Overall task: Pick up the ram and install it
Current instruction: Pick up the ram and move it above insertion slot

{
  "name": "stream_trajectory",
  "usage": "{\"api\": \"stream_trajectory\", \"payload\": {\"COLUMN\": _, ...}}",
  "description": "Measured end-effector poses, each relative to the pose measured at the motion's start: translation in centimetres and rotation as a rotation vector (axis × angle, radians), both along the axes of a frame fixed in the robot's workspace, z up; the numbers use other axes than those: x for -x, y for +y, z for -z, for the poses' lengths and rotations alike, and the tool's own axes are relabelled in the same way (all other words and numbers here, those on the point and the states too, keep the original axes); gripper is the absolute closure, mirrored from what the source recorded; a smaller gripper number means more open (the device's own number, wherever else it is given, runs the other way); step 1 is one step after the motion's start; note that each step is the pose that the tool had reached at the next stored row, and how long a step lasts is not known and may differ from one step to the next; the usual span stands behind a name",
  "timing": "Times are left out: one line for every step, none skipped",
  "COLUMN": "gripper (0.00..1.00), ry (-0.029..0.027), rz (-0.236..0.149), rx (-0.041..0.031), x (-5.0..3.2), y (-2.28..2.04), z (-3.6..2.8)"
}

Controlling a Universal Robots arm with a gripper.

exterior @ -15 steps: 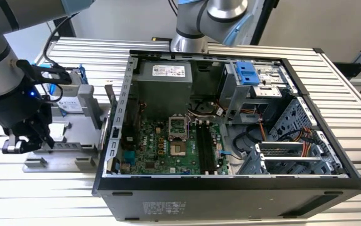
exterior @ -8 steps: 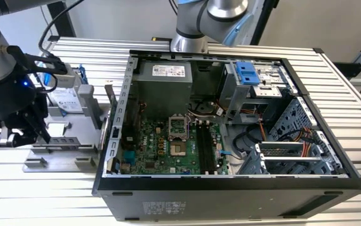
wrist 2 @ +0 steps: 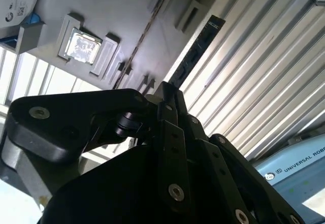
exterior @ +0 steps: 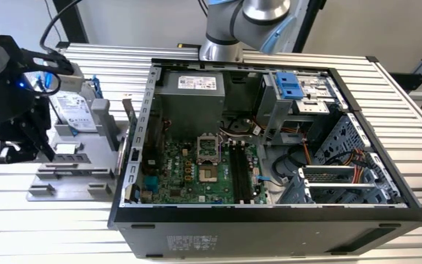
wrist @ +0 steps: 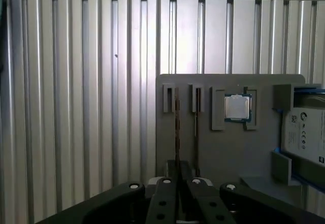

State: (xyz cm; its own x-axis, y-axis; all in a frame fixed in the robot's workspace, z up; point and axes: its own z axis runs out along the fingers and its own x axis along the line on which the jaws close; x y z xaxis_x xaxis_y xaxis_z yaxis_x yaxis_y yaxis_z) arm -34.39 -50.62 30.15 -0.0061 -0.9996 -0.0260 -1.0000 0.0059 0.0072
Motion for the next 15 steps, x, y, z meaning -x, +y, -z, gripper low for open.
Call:
{"api": "stream_trajectory", "payload": {"gripper": 1.0, "ry": 0.0, "rz": 0.0, "rx": -0.0001, "x": 0.0, "y": 0.0, "z": -0.31}}
{"api": "stream_trajectory", "payload": {"gripper": 1.0, "ry": 0.0001, "rz": 0.0, "rx": 0.0, "x": 0.0, "y": 0.0, "z": -0.64}}
{"api": "stream_trajectory", "payload": {"gripper": 1.0, "ry": -0.0001, "rz": 0.0, "rx": -0.0001, "x": 0.0, "y": 0.0, "z": -0.99}}
{"api": "stream_trajectory", "payload": {"gripper": 1.0, "ry": -0.0001, "rz": 0.0, "rx": -0.0001, "x": -0.01, "y": -0.01, "z": -1.35}}
{"api": "stream_trajectory", "payload": {"gripper": 1.0, "ry": 0.0, "rz": 0.0, "rx": 0.0, "x": -0.01, "y": -0.01, "z": -1.76}}
{"api": "stream_trajectory", "payload": {"gripper": 1.0, "ry": 0.0001, "rz": 0.0, "rx": 0.0001, "x": -0.01, "y": 0.0, "z": -2.19}}
{"api": "stream_trajectory", "payload": {"gripper": 1.0, "ry": 0.0, "rz": 0.0, "rx": 0.0, "x": -0.01, "y": 0.0, "z": -2.63}}
{"api": "stream_trajectory", "payload": {"gripper": 1.0, "ry": 0.0, "rz": 0.0, "rx": 0.0, "x": 0.0, "y": 0.0, "z": -3.06}}
{"api": "stream_trajectory", "payload": {"gripper": 1.0, "ry": 0.0001, "rz": 0.0, "rx": 0.0, "x": 0.0, "y": 0.01, "z": -3.4}}
{"api": "stream_trajectory", "payload": {"gripper": 1.0, "ry": 0.0, "rz": 0.0, "rx": 0.0, "x": -0.01, "y": 0.02, "z": -3.68}}
{"api": "stream_trajectory", "payload": {"gripper": 1.0, "ry": 0.0, "rz": 0.0, "rx": -0.0001, "x": 0.0, "y": 0.04, "z": -3.98}}
{"api": "stream_trajectory", "payload": {"gripper": 1.0, "ry": 0.0, "rz": 0.0, "rx": -0.0001, "x": 0.0, "y": 0.06, "z": -4.24}}
{"api": "stream_trajectory", "payload": {"gripper": 1.0, "ry": 0.0001, "rz": 0.0, "rx": 0.0001, "x": 0.0, "y": 0.1, "z": -4.55}}
{"api": "stream_trajectory", "payload": {"gripper": 1.0, "ry": 0.0, "rz": 0.0, "rx": 0.0, "x": 0.0, "y": 0.14, "z": -4.81}}
{"api": "stream_trajectory", "payload": {"gripper": 1.0, "ry": 0.0, "rz": 0.0, "rx": 0.0, "x": 0.0, "y": 0.18, "z": -5.08}}
